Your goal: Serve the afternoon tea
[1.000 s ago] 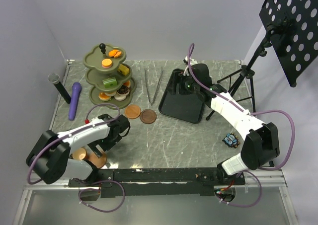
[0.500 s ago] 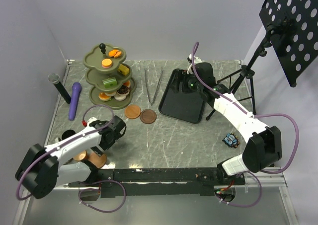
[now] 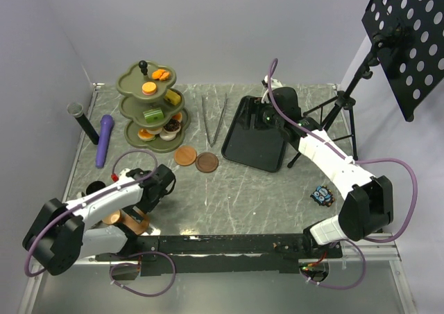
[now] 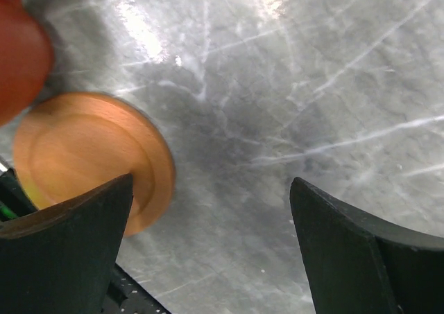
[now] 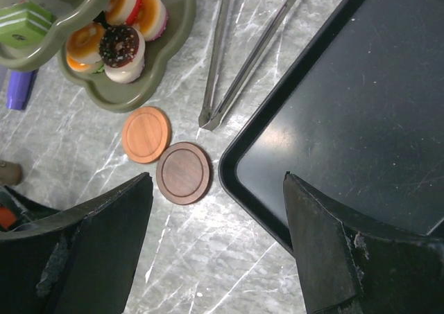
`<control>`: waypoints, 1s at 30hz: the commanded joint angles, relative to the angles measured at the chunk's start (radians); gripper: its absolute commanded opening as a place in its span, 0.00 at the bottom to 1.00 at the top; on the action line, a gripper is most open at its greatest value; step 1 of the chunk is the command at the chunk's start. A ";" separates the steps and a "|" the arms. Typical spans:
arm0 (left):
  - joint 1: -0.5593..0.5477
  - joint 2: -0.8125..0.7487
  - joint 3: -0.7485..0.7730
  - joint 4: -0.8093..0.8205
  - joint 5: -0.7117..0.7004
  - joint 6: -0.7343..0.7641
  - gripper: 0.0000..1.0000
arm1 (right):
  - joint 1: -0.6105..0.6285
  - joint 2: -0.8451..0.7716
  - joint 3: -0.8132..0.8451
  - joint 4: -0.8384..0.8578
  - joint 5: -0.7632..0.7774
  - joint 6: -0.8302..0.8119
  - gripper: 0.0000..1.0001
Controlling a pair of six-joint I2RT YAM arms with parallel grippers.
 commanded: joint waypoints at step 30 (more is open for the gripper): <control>-0.117 0.270 0.459 0.511 0.174 0.501 0.93 | -0.020 -0.024 0.040 -0.003 0.008 -0.028 0.82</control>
